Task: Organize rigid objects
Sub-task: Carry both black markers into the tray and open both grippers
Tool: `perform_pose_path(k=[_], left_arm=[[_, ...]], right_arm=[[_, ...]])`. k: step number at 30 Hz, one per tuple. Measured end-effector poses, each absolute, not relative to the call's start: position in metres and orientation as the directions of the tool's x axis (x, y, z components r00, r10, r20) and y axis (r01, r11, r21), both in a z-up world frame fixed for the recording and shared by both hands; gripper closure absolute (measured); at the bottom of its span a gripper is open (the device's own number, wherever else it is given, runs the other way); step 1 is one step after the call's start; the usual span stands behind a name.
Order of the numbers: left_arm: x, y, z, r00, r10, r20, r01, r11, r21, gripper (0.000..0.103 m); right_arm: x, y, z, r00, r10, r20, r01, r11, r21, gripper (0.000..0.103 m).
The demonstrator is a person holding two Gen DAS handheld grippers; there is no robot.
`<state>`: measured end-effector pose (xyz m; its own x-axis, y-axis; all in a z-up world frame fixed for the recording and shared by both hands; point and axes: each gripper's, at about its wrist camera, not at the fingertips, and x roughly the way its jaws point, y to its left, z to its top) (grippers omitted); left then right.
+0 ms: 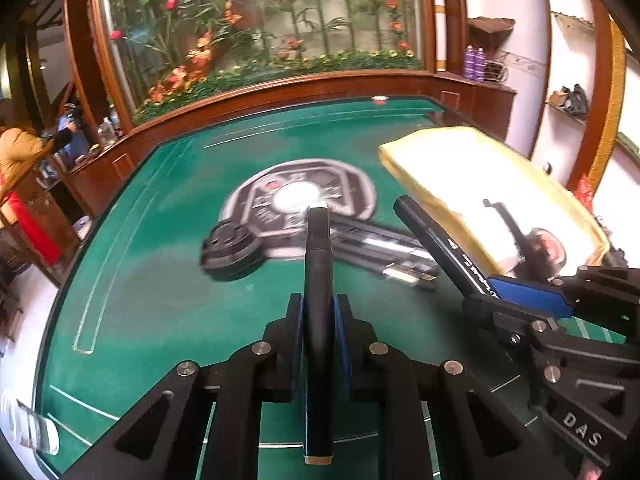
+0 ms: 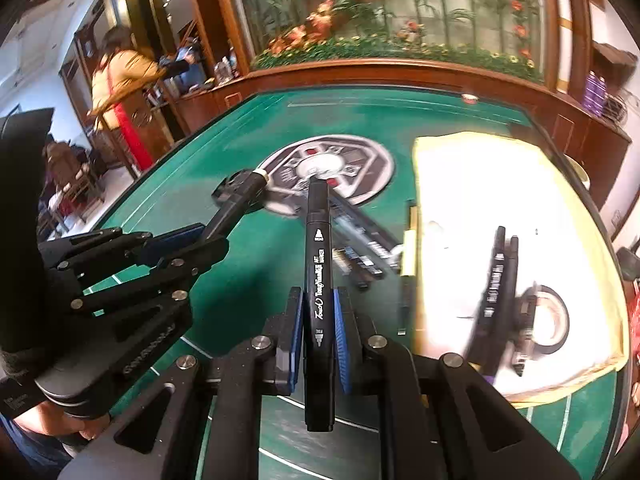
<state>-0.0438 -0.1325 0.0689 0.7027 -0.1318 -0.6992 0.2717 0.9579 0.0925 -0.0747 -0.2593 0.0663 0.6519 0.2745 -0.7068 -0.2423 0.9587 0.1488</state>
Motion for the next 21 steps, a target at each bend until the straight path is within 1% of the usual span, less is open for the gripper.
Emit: perform_pose_path(k=[4,12,16,21], left_arm=[[-0.042,-0.154,0.075,0.687,-0.184,-0.703,0.314,0.948,0.058,0.088],[-0.033,-0.213,0.082,0.622,-0.32,-0.714,0.41,0.911,-0.052,0.088],[-0.024,-0.245,0.079,0.577,-0.362,-0.732,0.442,0.892,-0.092,0.088],[-0.016,-0.274,0.067,0.529,-0.38,-0.758,0.465,0.878,-0.116,0.088]], right_arm=[[-0.076,-0.287,0.07,0.674,0.262,-0.691,-0.198,0.965,0.173,0.089],[-0.076,-0.355,0.074,0.714,0.21,-0.668,-0.076,0.971,0.225,0.089],[-0.074,-0.384,0.07,0.722,0.169,-0.671,-0.01,0.972,0.235,0.089],[-0.068,-0.412,0.059,0.708,0.111,-0.698,0.061,0.974,0.217,0.089]])
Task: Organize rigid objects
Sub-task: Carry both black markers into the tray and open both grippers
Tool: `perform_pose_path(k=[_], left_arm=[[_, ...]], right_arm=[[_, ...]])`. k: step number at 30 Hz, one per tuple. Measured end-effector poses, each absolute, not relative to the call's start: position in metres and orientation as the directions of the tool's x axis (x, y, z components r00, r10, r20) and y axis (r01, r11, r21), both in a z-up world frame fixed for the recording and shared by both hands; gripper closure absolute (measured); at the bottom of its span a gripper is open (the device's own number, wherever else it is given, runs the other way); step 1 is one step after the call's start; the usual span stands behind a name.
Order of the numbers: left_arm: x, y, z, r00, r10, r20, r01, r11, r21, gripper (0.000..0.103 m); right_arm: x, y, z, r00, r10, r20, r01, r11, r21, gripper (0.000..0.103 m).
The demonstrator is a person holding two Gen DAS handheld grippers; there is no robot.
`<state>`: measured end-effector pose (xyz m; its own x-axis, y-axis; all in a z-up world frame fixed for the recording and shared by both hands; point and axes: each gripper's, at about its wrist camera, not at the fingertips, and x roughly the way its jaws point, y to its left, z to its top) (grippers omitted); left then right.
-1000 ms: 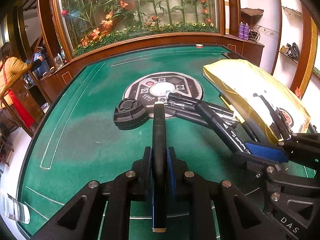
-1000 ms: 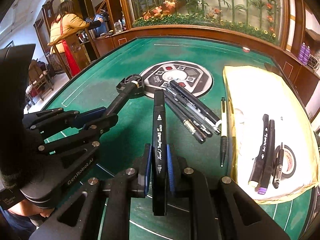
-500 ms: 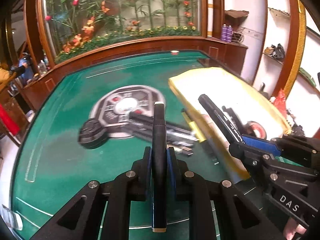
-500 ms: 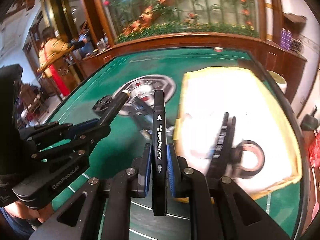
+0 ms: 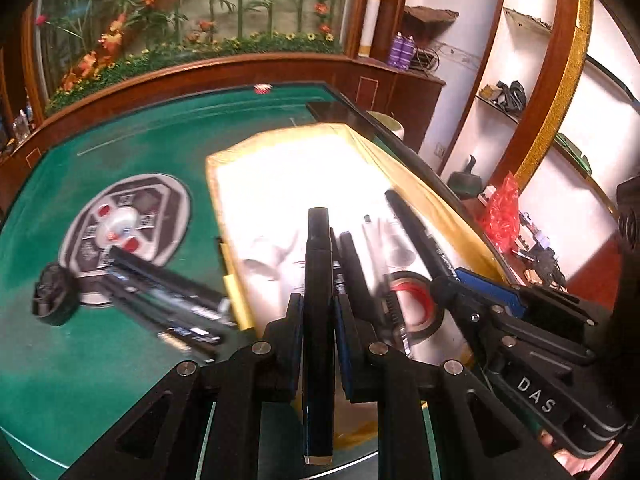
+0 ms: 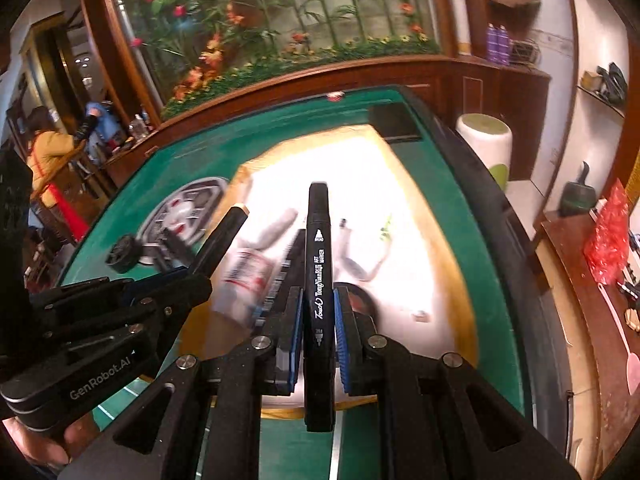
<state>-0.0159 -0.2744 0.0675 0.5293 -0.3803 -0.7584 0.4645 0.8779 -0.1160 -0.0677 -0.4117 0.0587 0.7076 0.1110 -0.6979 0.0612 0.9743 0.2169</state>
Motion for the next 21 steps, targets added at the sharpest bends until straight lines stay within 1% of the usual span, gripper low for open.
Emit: perform_pose_path(k=[5,13,18,20,21], left_arm=[[-0.015,-0.296,0.058,0.505,-0.377,-0.776,0.484,0.869,-0.107,0.088],[-0.013,-0.306,0.048,0.494,-0.366,-0.789,0.485,0.869,-0.1,0.088],[-0.008,-0.299,0.045,0.465,-0.397,-0.791,0.476,0.866,-0.154,0.088],[-0.009,-0.296,0.047,0.46,-0.408,-0.789,0.482,0.861,-0.164,0.087],[-0.01,-0.294,0.049,0.458,-0.415,-0.786,0.486,0.857,-0.17,0.084]], right_arm=[[-0.063,-0.419,0.048,0.692,0.107,-0.714,0.077,0.972,0.22,0.089],[-0.061,-0.42,0.04,0.681,0.117,-0.723,0.075,0.971,0.227,0.089],[-0.055,-0.416,0.037,0.675,0.112,-0.73,0.07,0.974,0.214,0.089],[-0.057,-0.416,0.037,0.675,0.109,-0.73,0.074,0.974,0.214,0.087],[-0.058,-0.416,0.038,0.679,0.11,-0.726,0.075,0.973,0.217,0.085]])
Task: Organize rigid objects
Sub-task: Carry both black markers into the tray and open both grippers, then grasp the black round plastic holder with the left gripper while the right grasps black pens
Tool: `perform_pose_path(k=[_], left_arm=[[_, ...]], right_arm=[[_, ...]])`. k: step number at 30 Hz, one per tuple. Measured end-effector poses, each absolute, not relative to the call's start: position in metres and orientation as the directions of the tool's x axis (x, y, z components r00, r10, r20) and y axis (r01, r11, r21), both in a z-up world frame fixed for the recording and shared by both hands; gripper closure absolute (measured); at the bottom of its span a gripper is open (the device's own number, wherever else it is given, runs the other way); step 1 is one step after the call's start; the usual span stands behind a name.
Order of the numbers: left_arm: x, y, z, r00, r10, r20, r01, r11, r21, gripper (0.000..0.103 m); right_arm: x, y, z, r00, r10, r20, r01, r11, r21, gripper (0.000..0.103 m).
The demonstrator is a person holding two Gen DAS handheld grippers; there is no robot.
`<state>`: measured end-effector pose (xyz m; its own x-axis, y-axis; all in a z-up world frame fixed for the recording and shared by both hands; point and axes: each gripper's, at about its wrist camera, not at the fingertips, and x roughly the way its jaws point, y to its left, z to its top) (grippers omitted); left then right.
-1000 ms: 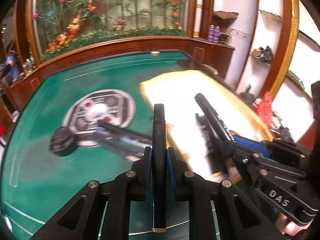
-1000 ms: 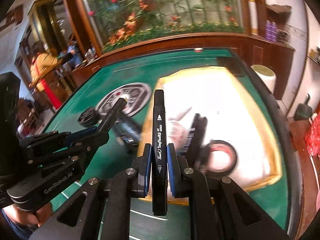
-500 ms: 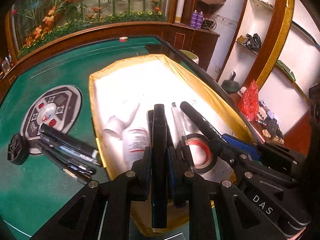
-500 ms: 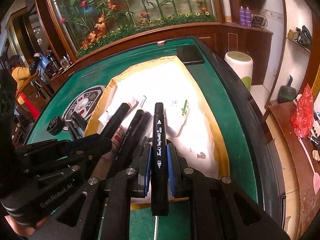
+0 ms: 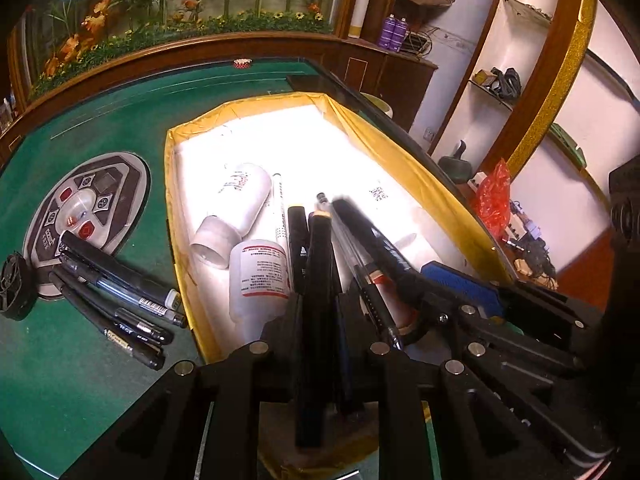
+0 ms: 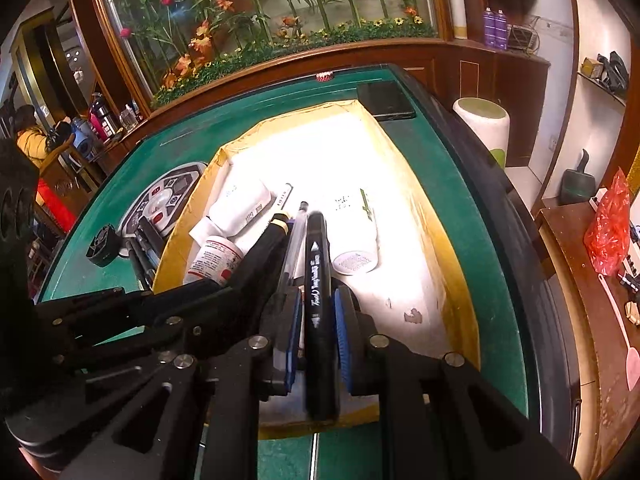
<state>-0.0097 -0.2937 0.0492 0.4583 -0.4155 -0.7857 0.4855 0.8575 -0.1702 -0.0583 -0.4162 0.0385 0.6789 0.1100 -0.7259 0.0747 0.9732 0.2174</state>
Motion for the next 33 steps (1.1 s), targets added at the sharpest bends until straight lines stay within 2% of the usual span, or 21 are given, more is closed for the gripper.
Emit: perform_pose_path(k=[4,9,13,21,26,33], left_arm=[[-0.016,-0.283,0.06,0.472,-0.441,-0.763,0.494,0.85,-0.185,0.07],[-0.023,-0.261,0.073,0.497,-0.463,-0.734,0.491,0.847,-0.202,0.059],[-0.025,-0.232,0.082,0.526,-0.469,-0.709,0.47,0.856,-0.217,0.046],[-0.014,-0.128,0.091,0.644,-0.366,-0.672,0.31,0.928,-0.208,0.029],[0.019,-0.056,0.076,0.65,-0.249,-0.718,0.13,0.967,-0.217,0.027],[0.061,-0.037,0.053,0.599,-0.179,-0.78,0.042,0.98,-0.193,0.023]], right_arm=[[-0.065,-0.414,0.05,0.704,0.079,-0.706,0.088,0.976,0.197,0.077],[-0.074,-0.404,0.069,0.738,0.091,-0.668,0.062,0.978,0.202,0.075],[-0.078,-0.388,0.081,0.752,0.119,-0.648,0.022,0.979,0.205,0.066],[-0.079,-0.353,0.092,0.751,0.179,-0.635,-0.061,0.977,0.204,0.065],[-0.077,-0.332,0.09,0.742,0.204,-0.638,-0.092,0.974,0.205,0.065],[-0.072,-0.31,0.085,0.717,0.231,-0.657,-0.134,0.972,0.195,0.059]])
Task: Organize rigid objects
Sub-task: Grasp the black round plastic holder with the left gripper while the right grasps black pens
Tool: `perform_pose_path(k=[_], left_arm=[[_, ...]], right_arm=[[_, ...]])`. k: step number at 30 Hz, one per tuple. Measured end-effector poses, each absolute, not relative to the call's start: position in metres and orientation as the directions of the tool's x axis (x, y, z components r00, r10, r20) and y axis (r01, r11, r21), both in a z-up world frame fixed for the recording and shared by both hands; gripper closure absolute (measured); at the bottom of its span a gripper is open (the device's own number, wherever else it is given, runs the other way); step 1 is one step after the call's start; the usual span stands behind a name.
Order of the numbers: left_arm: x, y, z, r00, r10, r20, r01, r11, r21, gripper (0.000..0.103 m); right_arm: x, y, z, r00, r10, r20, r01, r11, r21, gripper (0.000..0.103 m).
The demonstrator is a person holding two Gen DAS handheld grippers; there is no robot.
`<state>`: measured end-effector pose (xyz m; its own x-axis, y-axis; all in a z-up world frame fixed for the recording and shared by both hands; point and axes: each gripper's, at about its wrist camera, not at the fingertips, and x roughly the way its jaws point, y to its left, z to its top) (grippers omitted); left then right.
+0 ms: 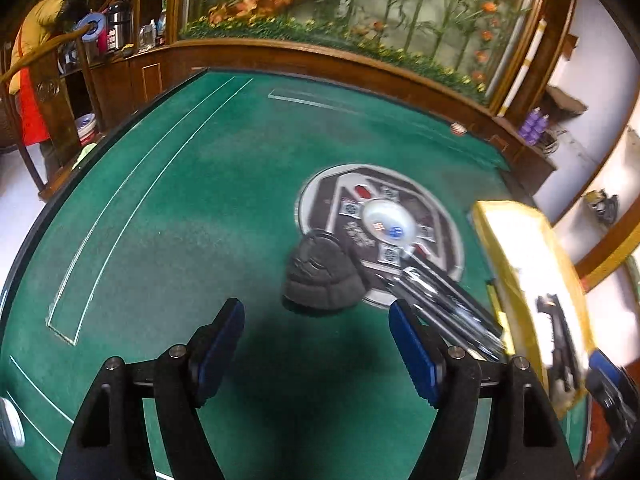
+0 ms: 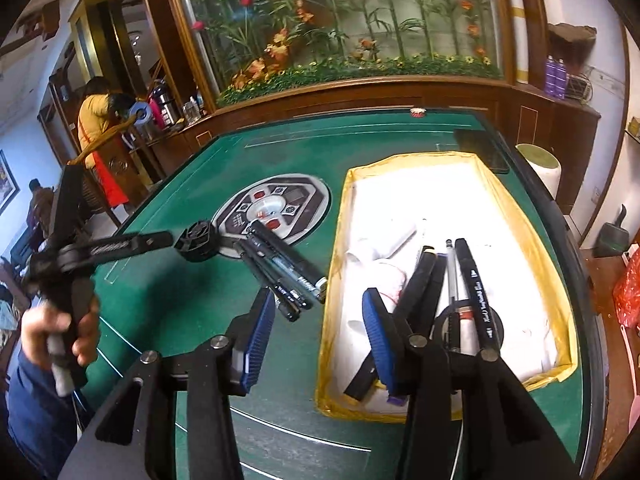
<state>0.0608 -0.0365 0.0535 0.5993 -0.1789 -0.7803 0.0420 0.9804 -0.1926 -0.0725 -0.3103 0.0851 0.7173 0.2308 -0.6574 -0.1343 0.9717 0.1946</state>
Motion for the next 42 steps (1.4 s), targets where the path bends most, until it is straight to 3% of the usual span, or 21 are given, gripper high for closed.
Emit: perform_pose_path(k=[12,15,22,34,42], left_arm=[[0.114,-0.062,0.024,0.54,-0.085,-0.837,0.003,0.995,-0.099,0.021],[0.111,-0.057,0.015,0.53,-0.099,-0.842,0.011,0.994,-0.11,0.033],[0.066,-0.033,0.014,0.558,-0.103,-0.823,0.014,0.993,-0.115,0.033],[0.062,-0.024,0.01,0.594,-0.131,-0.794,0.044,0.99,-0.131,0.033],[0.062,-0.026,0.011,0.594,-0.132,-0.793,0.045,0.99,-0.131,0.033]], right_arm=[[-0.063,-0.313,0.081,0.697,0.24,-0.676,-0.129,0.969,0.211,0.059],[-0.056,-0.312,0.085,0.684,0.271,-0.677,-0.148,0.961,0.235,0.059],[-0.015,-0.284,0.081,0.583,0.352,-0.732,-0.242,0.936,0.258,0.059],[0.074,-0.235,0.034,0.412,0.195,-0.89,-0.273,0.958,0.084,0.087],[0.081,-0.207,0.029,0.413,0.085,-0.907,-0.307,0.951,-0.05,0.085]])
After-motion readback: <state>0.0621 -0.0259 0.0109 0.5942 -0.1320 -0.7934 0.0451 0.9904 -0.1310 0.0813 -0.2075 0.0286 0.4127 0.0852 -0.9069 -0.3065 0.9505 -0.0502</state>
